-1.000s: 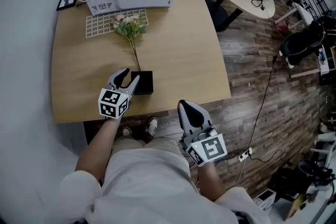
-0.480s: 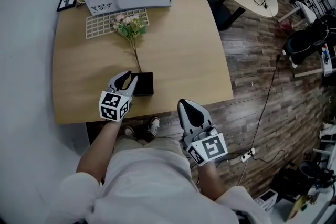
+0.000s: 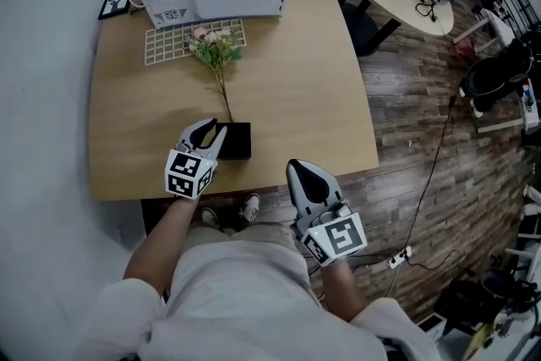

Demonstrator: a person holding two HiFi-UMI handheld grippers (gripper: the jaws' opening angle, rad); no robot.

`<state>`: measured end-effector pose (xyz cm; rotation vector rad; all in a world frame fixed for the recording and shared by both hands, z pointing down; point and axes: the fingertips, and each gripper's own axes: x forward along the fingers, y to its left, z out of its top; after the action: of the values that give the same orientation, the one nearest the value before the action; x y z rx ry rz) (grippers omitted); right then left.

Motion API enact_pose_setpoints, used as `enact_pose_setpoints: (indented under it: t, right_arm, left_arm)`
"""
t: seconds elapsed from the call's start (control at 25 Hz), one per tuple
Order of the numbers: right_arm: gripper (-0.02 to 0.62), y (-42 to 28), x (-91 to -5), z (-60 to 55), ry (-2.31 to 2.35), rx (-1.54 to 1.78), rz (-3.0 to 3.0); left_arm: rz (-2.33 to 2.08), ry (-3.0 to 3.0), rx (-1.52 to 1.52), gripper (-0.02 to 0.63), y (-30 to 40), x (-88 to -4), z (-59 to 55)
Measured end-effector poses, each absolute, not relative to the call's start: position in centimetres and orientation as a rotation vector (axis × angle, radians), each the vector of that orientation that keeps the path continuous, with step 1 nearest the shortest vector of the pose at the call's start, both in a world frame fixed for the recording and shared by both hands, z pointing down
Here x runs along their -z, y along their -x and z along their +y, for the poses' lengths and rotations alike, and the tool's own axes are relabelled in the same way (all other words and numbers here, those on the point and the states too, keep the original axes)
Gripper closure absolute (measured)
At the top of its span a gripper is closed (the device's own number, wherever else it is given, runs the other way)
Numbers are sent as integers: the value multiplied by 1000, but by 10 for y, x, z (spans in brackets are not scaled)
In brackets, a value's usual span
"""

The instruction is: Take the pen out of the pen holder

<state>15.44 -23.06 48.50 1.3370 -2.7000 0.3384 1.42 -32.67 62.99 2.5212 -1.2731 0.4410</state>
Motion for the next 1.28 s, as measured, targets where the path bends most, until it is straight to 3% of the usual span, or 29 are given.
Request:
enact_pose_setpoints:
  t: [0.28,1.28]
  right_arm:
    - [594,-148,-483,-239,-1307,-326,-2723]
    - [594,-151,-454,-231,-1350,-220,-2754]
  left_arm:
    - [-1266,-2596,-524,545,-19,-625,-323]
    - [-1247,-2609,-339,551,-12,-586,-313]
